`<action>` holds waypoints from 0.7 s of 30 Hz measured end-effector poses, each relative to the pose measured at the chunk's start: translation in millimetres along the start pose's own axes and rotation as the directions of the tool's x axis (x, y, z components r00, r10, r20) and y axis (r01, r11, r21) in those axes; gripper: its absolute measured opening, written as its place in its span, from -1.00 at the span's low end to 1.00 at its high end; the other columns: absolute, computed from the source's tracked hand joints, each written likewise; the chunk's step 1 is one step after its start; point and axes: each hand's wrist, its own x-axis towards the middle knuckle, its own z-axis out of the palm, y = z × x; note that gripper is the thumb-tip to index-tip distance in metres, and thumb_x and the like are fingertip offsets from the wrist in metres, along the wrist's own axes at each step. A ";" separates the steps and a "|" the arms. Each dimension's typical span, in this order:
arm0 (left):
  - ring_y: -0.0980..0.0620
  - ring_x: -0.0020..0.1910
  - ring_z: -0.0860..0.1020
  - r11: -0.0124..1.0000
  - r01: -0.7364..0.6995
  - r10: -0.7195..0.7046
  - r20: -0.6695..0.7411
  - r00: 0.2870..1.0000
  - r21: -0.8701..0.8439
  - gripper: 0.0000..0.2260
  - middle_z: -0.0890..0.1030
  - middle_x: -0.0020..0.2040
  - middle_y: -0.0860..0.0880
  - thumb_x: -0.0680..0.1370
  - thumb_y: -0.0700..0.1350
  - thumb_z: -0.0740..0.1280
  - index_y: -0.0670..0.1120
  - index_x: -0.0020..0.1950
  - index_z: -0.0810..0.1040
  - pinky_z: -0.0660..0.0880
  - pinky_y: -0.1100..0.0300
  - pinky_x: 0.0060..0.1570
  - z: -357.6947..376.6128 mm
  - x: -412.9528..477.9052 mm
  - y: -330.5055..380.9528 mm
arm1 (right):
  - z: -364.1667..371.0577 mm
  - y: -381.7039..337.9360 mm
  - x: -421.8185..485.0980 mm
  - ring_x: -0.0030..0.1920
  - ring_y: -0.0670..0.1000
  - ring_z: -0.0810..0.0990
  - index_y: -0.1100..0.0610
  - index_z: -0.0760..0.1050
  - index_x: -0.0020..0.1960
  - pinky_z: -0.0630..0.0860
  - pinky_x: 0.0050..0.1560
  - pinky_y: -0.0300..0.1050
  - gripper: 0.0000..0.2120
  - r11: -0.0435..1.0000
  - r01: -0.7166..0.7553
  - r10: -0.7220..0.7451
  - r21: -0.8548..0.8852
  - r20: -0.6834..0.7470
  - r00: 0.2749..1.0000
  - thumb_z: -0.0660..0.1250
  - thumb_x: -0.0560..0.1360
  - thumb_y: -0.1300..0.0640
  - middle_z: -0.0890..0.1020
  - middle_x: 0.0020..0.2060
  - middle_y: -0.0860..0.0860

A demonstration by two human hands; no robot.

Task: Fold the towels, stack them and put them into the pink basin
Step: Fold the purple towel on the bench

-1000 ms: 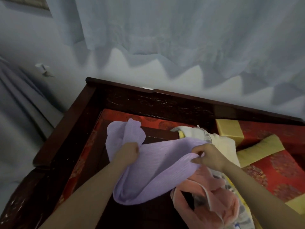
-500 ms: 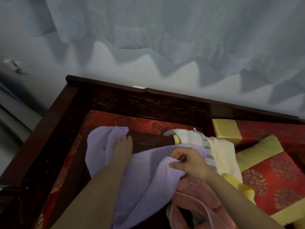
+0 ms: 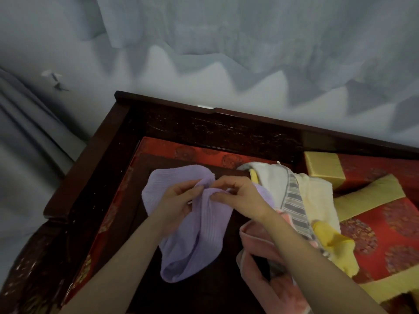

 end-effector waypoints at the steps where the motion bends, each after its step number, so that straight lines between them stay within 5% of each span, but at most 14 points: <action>1: -0.05 0.06 0.62 1.000 0.010 -0.010 -0.005 1.000 -0.023 -0.70 0.67 0.07 -0.15 0.45 -0.13 0.33 -0.16 0.15 0.62 0.57 0.17 -0.04 -2.7 -3.8 -1.5 | 2.2 -1.9 -2.1 -0.13 -0.17 0.62 0.22 0.63 -0.03 0.48 -0.11 -0.31 -0.84 1.000 -0.001 0.001 0.015 0.008 1.000 0.41 0.41 0.38 0.68 -0.16 -0.05; 5: -0.09 0.17 0.58 0.999 -0.026 0.028 0.059 0.998 -0.035 -0.62 0.64 0.14 -0.15 0.41 -0.02 0.41 -0.14 0.18 0.61 0.52 0.05 0.16 -11.2 -23.4 -4.8 | 9.6 -11.1 -10.9 -0.14 -0.20 0.62 0.05 0.61 -0.08 0.48 -0.13 -0.31 -0.77 0.999 0.004 -0.004 0.044 -0.008 1.000 0.42 0.41 0.36 0.69 -0.20 -0.18; 9: -0.02 0.12 0.62 0.951 -0.124 0.124 0.018 0.992 0.284 -0.63 0.67 0.07 -0.04 0.37 -0.10 0.51 -0.03 0.16 0.61 0.55 0.13 0.07 -7.7 -36.7 -7.8 | 19.1 -13.9 -13.6 -0.30 -0.16 0.54 0.12 0.49 -0.15 0.43 -0.29 -0.26 -0.82 1.000 -0.021 0.020 -0.008 -0.081 0.997 0.48 0.37 0.26 0.59 -0.32 -0.09; 14: 0.14 0.05 0.59 0.902 -0.244 0.279 -0.049 0.959 0.356 -0.63 0.61 0.02 0.13 0.44 -0.22 0.44 0.10 0.18 0.54 0.55 0.23 -0.01 -23.6 -50.3 -10.7 | 18.6 -0.9 -23.6 -0.24 0.01 0.57 0.15 0.59 -0.10 0.45 -0.25 -0.17 -0.84 0.974 -0.054 0.076 -0.222 0.092 0.993 0.50 0.36 0.15 0.64 -0.25 0.06; 18: 0.10 0.01 0.60 0.924 -0.212 0.264 -0.130 0.956 0.317 -0.85 0.65 -0.01 0.04 0.42 -0.07 0.44 0.01 -0.02 0.63 0.53 0.23 -0.10 -55.8 -66.3 -17.6 | 19.7 34.3 -33.8 -0.09 -0.02 0.47 0.09 0.62 -0.11 0.34 -0.21 -0.09 -0.86 0.692 -0.001 0.183 -0.722 0.173 0.968 0.35 0.42 0.06 0.56 -0.19 -0.04; 21: -0.01 -0.12 0.63 0.984 -0.146 0.175 -0.364 0.915 0.106 -0.92 0.66 -0.12 -0.02 0.47 -0.22 0.35 -0.12 -0.07 0.60 0.58 0.13 -0.18 -86.6 -78.1 -24.6 | 15.1 59.7 -33.5 0.08 0.06 0.47 0.00 0.61 -0.06 0.36 -0.11 -0.07 -0.86 0.582 -0.078 0.224 -0.809 0.067 0.972 0.31 0.45 0.02 0.59 -0.01 -0.03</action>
